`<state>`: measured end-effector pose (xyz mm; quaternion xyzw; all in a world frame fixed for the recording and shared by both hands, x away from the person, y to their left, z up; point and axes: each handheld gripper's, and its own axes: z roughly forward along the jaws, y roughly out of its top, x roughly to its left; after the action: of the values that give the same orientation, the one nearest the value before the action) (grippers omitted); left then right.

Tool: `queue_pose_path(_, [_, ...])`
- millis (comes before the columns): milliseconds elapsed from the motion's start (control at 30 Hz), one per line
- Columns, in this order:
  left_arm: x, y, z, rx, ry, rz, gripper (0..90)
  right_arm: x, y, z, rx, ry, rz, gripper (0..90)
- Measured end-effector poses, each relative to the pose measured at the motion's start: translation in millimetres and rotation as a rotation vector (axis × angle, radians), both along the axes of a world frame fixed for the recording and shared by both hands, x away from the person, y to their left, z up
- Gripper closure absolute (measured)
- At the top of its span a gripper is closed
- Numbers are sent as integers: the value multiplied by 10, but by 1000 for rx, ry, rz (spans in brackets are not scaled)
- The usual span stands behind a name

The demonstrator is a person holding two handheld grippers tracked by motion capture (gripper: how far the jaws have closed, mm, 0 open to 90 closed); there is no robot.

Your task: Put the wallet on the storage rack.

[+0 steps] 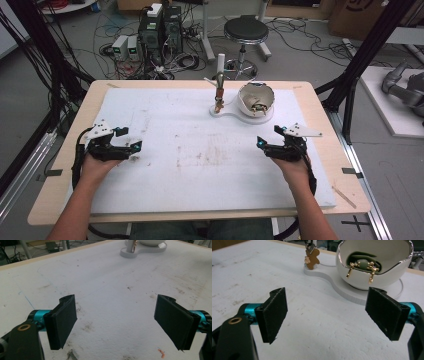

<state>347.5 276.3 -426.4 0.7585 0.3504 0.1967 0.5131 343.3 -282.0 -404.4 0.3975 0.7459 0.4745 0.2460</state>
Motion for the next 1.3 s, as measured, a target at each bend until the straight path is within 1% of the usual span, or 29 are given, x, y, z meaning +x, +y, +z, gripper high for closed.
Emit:
queue_pose_path(33, [2,-2,-2,2,1,-3,182,0,0,0,0,0,0,184])
queue_pose_path(67, [4,-8,-6,-1,0,-3,182,-14,27,5,-13,-15,5,184])
queue_pose_path(100, [7,-10,-8,2,2,-7,182,-14,27,5,-13,-15,5,184])
queue_pose_path(133, [8,-15,-11,3,5,-8,182,-17,45,11,-22,-35,11,184])
queue_pose_path(300, [15,-41,-25,8,8,-21,182,-18,70,8,-43,-49,16,184])
queue_pose_path(333, [11,-42,-24,12,9,-24,182,-9,76,-1,-44,-40,12,184])
queue_pose_path(433, [2,-42,-18,17,7,-20,182,-2,84,-6,-47,-38,14,184])
queue_pose_path(467, [-1,-37,-15,19,9,-21,182,3,89,-11,-56,-37,19,184])
queue_pose_path(600, [-17,-35,-18,12,7,-16,182,-2,75,-7,-52,-34,9,184])
queue_pose_path(733, [-24,-44,-14,22,6,-24,182,2,65,-8,-50,-29,6,184])
queue_pose_path(1033, [-11,-22,-20,9,11,-22,182,25,59,-27,-55,-7,-5,184])
queue_pose_path(1100, [-8,-26,-26,6,13,-20,182,33,70,-37,-61,-2,1,184])
queue_pose_path(1300, [-1,-26,-31,9,16,-20,182,41,78,-44,-64,4,4,184])
